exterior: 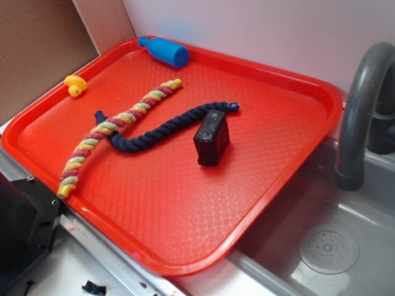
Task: Grab the multicolored rope.
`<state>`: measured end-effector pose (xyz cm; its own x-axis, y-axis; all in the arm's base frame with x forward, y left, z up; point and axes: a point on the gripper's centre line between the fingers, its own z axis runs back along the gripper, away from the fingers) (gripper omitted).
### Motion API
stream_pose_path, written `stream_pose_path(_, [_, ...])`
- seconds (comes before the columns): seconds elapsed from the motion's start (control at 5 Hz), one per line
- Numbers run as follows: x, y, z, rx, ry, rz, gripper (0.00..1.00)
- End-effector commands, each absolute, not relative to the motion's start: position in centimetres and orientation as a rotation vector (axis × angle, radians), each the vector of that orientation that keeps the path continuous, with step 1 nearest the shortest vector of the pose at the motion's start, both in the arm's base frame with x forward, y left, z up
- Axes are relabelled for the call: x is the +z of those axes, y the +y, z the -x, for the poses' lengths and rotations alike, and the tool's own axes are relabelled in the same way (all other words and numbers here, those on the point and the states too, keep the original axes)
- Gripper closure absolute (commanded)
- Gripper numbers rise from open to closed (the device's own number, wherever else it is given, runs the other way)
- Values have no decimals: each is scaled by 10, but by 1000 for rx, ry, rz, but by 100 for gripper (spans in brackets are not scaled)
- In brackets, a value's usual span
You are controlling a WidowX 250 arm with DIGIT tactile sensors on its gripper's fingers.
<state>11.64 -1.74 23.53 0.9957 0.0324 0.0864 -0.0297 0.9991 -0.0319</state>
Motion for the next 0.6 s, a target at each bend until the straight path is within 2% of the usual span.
stream_pose_path(0.0, [235, -17, -116, 31, -87, 31, 0])
stream_pose_path(0.4, [194, -16, -126, 157, -210, 81, 0])
